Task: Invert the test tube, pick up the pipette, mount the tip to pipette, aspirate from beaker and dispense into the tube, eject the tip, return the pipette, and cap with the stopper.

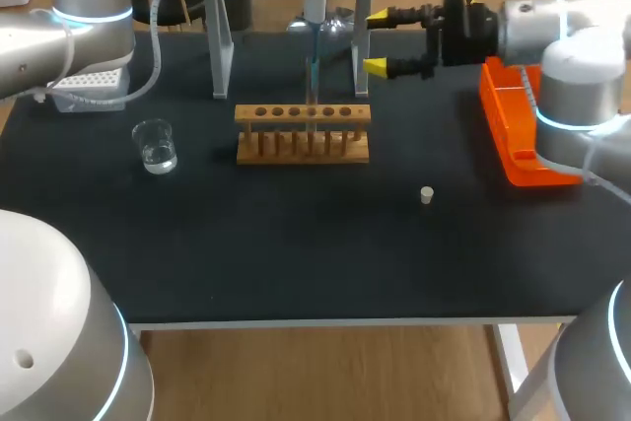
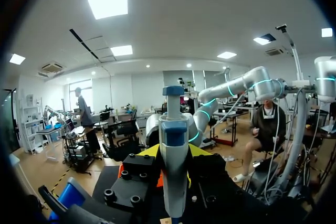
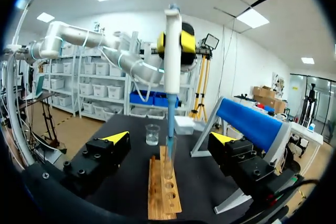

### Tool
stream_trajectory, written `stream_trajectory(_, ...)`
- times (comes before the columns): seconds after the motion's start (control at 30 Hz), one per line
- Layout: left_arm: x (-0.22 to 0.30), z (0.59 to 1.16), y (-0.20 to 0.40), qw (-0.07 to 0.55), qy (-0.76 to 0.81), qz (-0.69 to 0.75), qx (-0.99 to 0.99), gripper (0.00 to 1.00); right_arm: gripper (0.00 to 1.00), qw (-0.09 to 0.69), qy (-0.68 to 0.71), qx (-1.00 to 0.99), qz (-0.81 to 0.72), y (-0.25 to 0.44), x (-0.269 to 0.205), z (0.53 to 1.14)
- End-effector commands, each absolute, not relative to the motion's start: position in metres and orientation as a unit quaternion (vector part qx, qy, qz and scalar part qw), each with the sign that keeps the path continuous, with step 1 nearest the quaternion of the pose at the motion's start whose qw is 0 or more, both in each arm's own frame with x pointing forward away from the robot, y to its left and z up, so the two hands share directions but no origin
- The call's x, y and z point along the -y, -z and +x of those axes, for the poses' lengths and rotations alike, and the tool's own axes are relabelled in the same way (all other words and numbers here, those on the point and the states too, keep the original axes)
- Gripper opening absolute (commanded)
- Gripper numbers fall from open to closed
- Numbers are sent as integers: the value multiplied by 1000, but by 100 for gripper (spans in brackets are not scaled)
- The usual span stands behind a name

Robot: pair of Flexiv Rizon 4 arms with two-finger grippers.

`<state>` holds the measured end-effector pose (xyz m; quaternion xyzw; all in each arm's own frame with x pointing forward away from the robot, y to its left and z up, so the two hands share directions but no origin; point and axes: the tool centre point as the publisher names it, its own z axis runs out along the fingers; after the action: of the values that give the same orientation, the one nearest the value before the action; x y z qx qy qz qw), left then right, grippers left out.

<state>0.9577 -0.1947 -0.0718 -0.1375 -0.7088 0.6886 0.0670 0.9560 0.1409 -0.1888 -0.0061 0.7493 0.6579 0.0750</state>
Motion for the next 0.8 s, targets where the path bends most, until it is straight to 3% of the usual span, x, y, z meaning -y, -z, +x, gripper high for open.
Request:
stream_trajectory(0.03,194,959,71,69,-688,-139,709,0,100,77,-671,-738,-4,164,-121,940)
stream_trajectory(0.3,194,959,71,69,-688,-139,709,0,98,88,-702,-707,-17,109,-118,928)
stream_trajectory(0.8,194,959,71,69,-688,-139,709,0,72,77,-695,-714,26,58,-134,940)
